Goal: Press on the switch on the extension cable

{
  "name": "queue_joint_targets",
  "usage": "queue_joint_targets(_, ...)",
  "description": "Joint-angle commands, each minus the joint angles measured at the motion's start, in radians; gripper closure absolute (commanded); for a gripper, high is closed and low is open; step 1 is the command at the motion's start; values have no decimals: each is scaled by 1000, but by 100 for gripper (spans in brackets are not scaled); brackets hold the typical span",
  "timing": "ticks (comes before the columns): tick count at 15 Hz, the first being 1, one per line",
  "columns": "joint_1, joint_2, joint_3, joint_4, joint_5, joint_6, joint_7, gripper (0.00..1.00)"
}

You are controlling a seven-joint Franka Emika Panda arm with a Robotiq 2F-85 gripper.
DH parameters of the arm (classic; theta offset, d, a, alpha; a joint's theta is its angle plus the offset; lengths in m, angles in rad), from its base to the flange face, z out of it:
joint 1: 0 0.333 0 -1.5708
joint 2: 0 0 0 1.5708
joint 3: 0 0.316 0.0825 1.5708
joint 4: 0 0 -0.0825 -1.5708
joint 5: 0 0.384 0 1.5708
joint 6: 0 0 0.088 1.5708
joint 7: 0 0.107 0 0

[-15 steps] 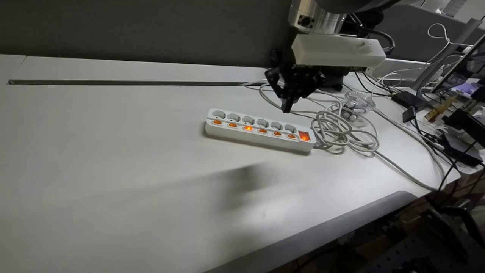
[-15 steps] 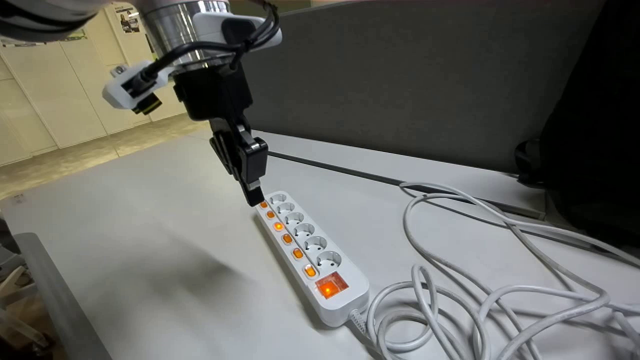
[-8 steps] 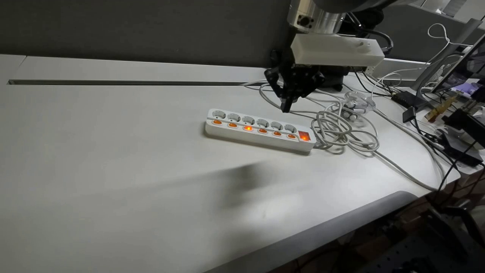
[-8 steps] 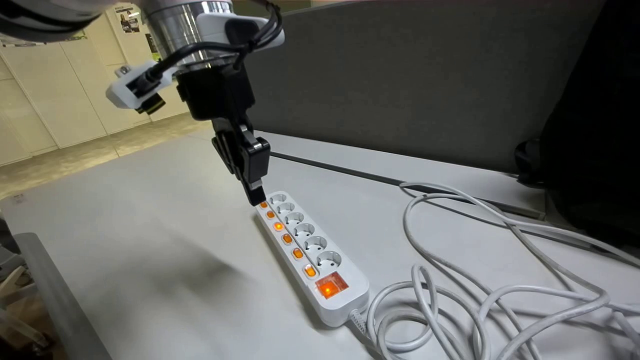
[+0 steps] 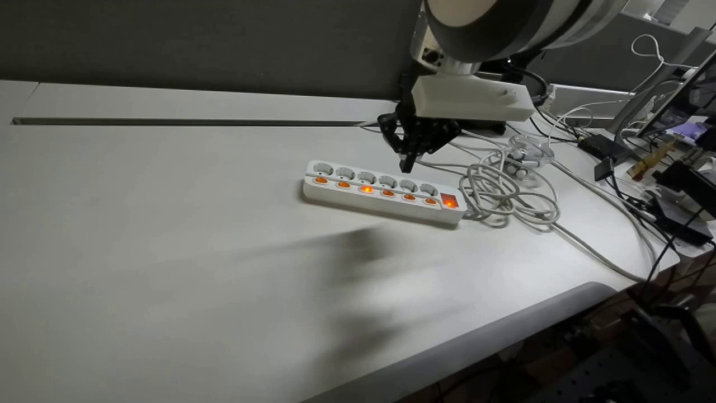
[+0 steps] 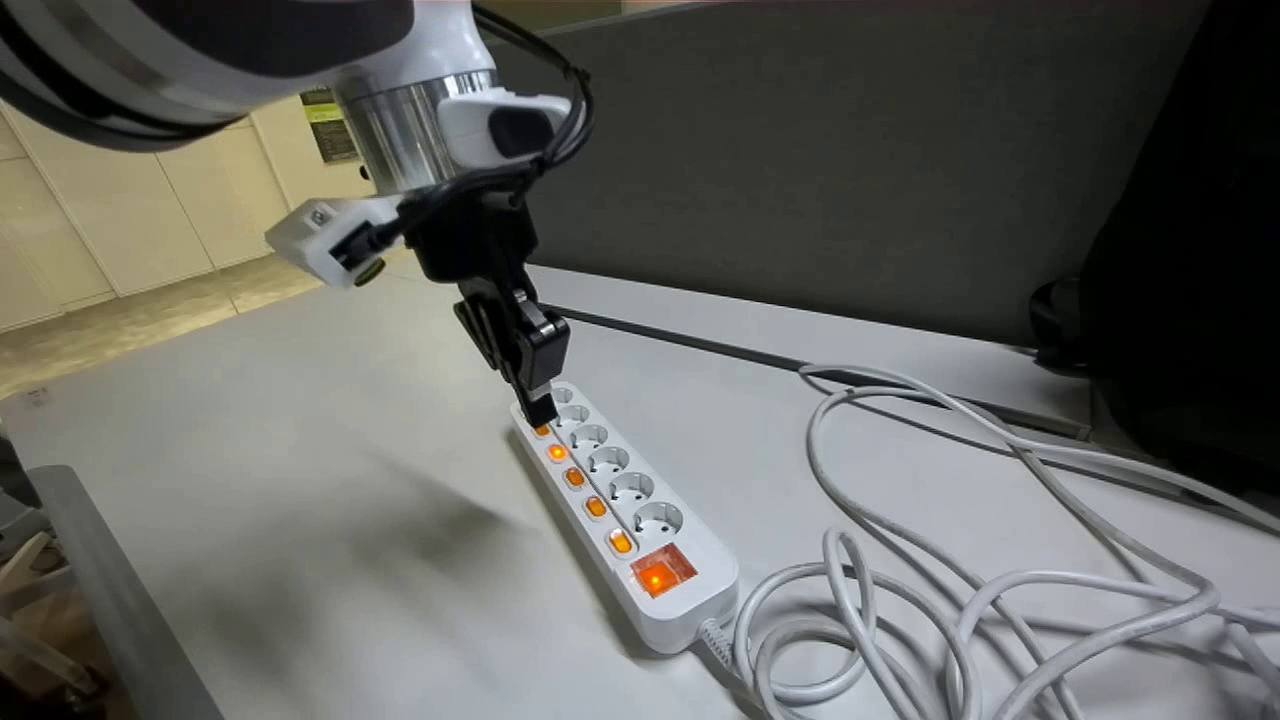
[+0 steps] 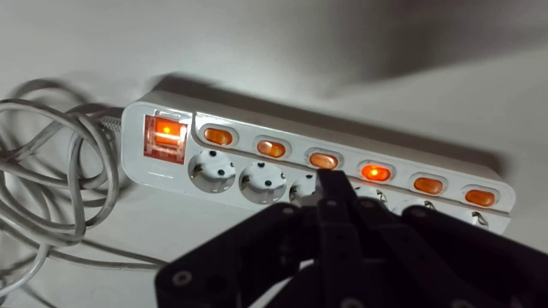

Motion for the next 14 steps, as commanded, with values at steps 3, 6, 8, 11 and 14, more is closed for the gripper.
queue_joint_targets(3, 82, 119, -81, 75, -7, 60, 45, 100)
queue_joint_targets(6, 122, 174, -109, 98, 9, 98, 32, 100)
queue_joint_targets(8, 139, 202, -111, 112, 29, 110, 12, 100)
queue_joint_targets(11, 157, 230, -111, 132, 64, 109, 3, 100)
queue_joint_targets(14, 165, 248, -106, 149, 93, 110, -14, 100)
